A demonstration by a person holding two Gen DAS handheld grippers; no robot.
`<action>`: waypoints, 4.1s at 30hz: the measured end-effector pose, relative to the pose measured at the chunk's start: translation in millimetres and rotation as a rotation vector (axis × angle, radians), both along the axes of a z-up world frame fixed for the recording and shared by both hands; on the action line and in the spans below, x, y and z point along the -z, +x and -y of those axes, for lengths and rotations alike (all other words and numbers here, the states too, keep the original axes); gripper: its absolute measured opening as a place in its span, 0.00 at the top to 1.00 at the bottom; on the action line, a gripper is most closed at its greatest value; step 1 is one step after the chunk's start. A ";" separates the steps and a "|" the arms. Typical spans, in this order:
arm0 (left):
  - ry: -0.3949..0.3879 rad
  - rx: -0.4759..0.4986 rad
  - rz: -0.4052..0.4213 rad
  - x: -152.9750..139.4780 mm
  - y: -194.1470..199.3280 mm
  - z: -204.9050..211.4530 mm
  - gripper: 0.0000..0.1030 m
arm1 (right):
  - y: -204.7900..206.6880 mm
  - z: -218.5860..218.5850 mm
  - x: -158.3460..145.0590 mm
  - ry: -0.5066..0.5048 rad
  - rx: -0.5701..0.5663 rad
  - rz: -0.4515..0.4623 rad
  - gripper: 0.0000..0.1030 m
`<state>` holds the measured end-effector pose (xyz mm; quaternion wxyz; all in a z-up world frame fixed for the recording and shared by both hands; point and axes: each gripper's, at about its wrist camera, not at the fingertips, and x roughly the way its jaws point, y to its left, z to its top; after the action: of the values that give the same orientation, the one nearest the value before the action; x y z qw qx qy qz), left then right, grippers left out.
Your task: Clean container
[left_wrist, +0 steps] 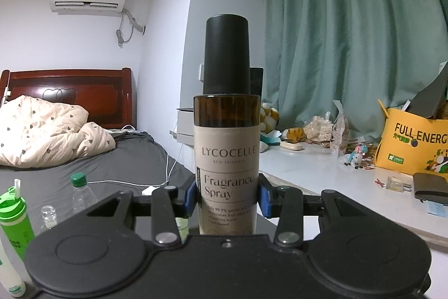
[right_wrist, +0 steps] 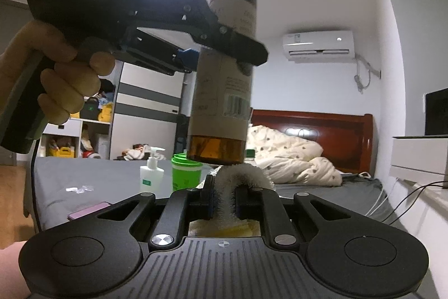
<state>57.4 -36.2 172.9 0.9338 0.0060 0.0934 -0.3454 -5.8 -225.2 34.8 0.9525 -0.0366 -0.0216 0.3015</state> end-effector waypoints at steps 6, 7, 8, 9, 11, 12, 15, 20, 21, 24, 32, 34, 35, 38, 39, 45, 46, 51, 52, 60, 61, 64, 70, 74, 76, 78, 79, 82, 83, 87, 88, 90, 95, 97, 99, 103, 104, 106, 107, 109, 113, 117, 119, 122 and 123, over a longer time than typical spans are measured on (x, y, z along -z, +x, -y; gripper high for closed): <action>-0.001 -0.007 0.004 2.3 2.1 1.1 0.60 | 4.2 -8.1 -3.4 -0.007 -0.051 0.009 0.88; 0.000 -0.010 0.003 2.5 2.6 0.7 0.60 | 2.0 -10.1 -3.5 -0.011 -0.057 0.012 0.88; 0.002 -0.013 0.003 2.7 3.0 0.3 0.60 | -0.5 -12.3 -3.3 -0.017 -0.062 0.016 0.88; 0.002 -0.016 0.002 3.2 3.6 -0.6 0.60 | -2.7 -13.8 -2.9 -0.023 -0.066 0.019 0.88; 0.000 -0.021 -0.001 3.9 4.8 -2.3 0.60 | -6.1 -15.0 -2.6 -0.032 -0.072 0.024 0.88; -0.001 -0.023 -0.003 4.3 5.2 -3.0 0.60 | -8.4 -15.2 -2.5 -0.033 -0.074 0.026 0.88; -0.002 -0.024 -0.006 5.0 5.0 -4.4 0.60 | -16.8 -13.5 -2.3 -0.039 -0.074 0.032 0.88; 0.001 -0.025 -0.009 5.6 4.4 -5.1 0.60 | -26.2 -4.2 -2.8 -0.050 -0.033 0.043 0.88; 0.001 -0.024 -0.010 5.7 4.3 -5.0 0.60 | -26.3 -1.5 -3.1 -0.050 -0.024 0.043 0.88; 0.001 -0.018 -0.011 5.5 3.1 -4.0 0.60 | -25.4 5.8 -4.1 -0.047 0.005 0.039 0.88; 0.005 -0.008 -0.001 3.9 -2.2 -0.9 0.60 | -15.9 11.3 -3.6 -0.033 0.022 0.026 0.88; 0.001 -0.006 -0.002 3.6 -2.7 -1.3 0.60 | -11.6 11.3 -3.7 -0.026 0.017 0.020 0.88; -0.001 -0.005 -0.002 3.5 -3.0 -1.6 0.60 | -9.1 11.0 -3.9 -0.023 0.015 0.018 0.88; -0.007 -0.003 -0.002 3.6 -3.2 -1.9 0.60 | -2.8 7.6 -4.7 -0.020 0.005 0.013 0.88; -0.008 -0.001 -0.002 3.5 -2.7 -1.8 0.60 | -1.5 6.1 -5.1 -0.019 0.001 0.011 0.88; -0.011 0.001 -0.002 4.3 -2.1 -2.5 0.60 | -0.6 -3.8 -6.2 -0.022 -0.036 0.010 0.88; -0.012 0.000 -0.002 4.4 -1.6 -3.0 0.60 | -0.3 -5.7 -6.5 -0.023 -0.043 0.011 0.88; -0.015 -0.007 -0.007 5.2 0.5 -5.9 0.60 | -2.9 -15.0 -7.5 -0.031 -0.072 0.016 0.88; -0.015 -0.008 -0.008 5.5 1.0 -6.2 0.60 | -3.9 -16.4 -7.3 -0.032 -0.077 0.016 0.88; -0.016 -0.015 -0.016 7.4 4.0 -10.1 0.60 | -14.7 -20.7 -4.4 -0.050 -0.089 0.028 0.88; -0.018 -0.013 -0.014 7.6 4.4 -10.8 0.60 | -14.8 -19.9 -4.3 -0.049 -0.087 0.027 0.88; -0.018 -0.016 -0.018 8.7 5.3 -11.5 0.60 | -20.1 -16.7 -1.6 -0.047 -0.077 0.024 0.88; -0.004 -0.029 -0.022 12.6 7.2 -13.8 0.60 | -28.8 -8.0 0.3 -0.046 -0.049 0.019 0.88; -0.005 -0.029 -0.030 16.3 9.2 -16.9 0.60 | -36.8 3.0 -5.0 -0.020 -0.036 0.020 0.88; -0.003 -0.024 -0.026 18.1 8.9 -18.9 0.60 | -41.9 8.5 -9.5 -0.007 -0.035 0.028 0.88; -0.001 -0.017 -0.020 20.1 7.9 -20.8 0.60 | -48.0 14.6 -14.7 0.014 -0.041 0.037 0.88; -0.002 -0.013 -0.018 20.8 7.2 -21.5 0.60 | -50.7 18.0 -17.8 0.027 -0.048 0.040 0.88; -0.002 -0.001 -0.014 22.3 4.8 -22.4 0.60 | -56.1 28.0 -28.7 0.077 -0.086 0.044 0.88; -0.002 0.006 -0.014 22.8 3.8 -22.7 0.60 | -56.9 29.7 -31.8 0.089 -0.095 0.048 0.88; -0.007 0.022 -0.013 24.8 0.2 -24.8 0.60 | -55.3 30.8 -42.8 0.096 -0.106 0.063 0.88; -0.012 0.027 -0.013 25.3 -0.5 -25.8 0.60 | -54.3 30.7 -45.6 0.094 -0.105 0.067 0.88; -0.017 0.034 -0.010 26.3 -2.1 -27.2 0.60 | -48.8 29.7 -49.6 0.095 -0.102 0.071 0.88; -0.016 0.041 -0.007 27.0 -3.5 -28.3 0.60 | -35.4 34.9 -55.5 0.103 -0.085 0.071 0.88; -0.018 0.040 -0.007 27.1 -3.2 -29.5 0.60 | -30.4 35.8 -57.9 0.102 -0.080 0.071 0.88; -0.021 0.039 -0.006 27.2 -3.3 -30.6 0.60 | -25.4 36.2 -59.9 0.100 -0.076 0.070 0.88; -0.027 0.042 -0.003 27.0 -3.7 -32.5 0.60 | -16.4 38.7 -59.7 0.100 -0.070 0.056 0.88; -0.025 0.044 -0.002 26.8 -3.9 -32.7 0.60 | -14.3 39.6 -59.8 0.103 -0.071 0.052 0.88; -0.023 0.049 -0.001 26.5 -4.2 -33.1 0.60 | -10.3 40.4 -57.7 0.108 -0.077 0.043 0.88; -0.022 0.051 -0.001 26.5 -4.3 -33.3 0.60 | -7.9 41.4 -57.9 0.111 -0.081 0.037 0.88; -0.022 0.056 -0.001 26.4 -4.5 -33.8 0.60 | -2.8 42.6 -58.1 0.122 -0.089 0.026 0.88; -0.021 0.069 0.001 26.5 -5.9 -33.3 0.60 | 7.6 50.2 -61.0 0.157 -0.110 0.003 0.88; -0.018 0.081 0.006 26.4 -7.6 -31.3 0.60 | 17.7 52.4 -66.0 0.159 -0.120 -0.005 0.88; -0.019 0.090 0.008 26.2 -8.2 -30.6 0.60 | 21.9 52.0 -66.3 0.156 -0.129 -0.013 0.88; -0.019 0.096 0.012 25.9 -8.7 -29.9 0.60 | 28.8 51.5 -67.3 0.152 -0.154 -0.033 0.88; -0.019 0.097 0.013 25.9 -8.9 -29.8 0.60 | 30.8 51.6 -67.2 0.154 -0.163 -0.039 0.88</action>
<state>48.5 -6.4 147.1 0.9165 0.0037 0.0835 -0.3911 24.9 -276.9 102.0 0.9250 0.0445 -0.0288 0.3761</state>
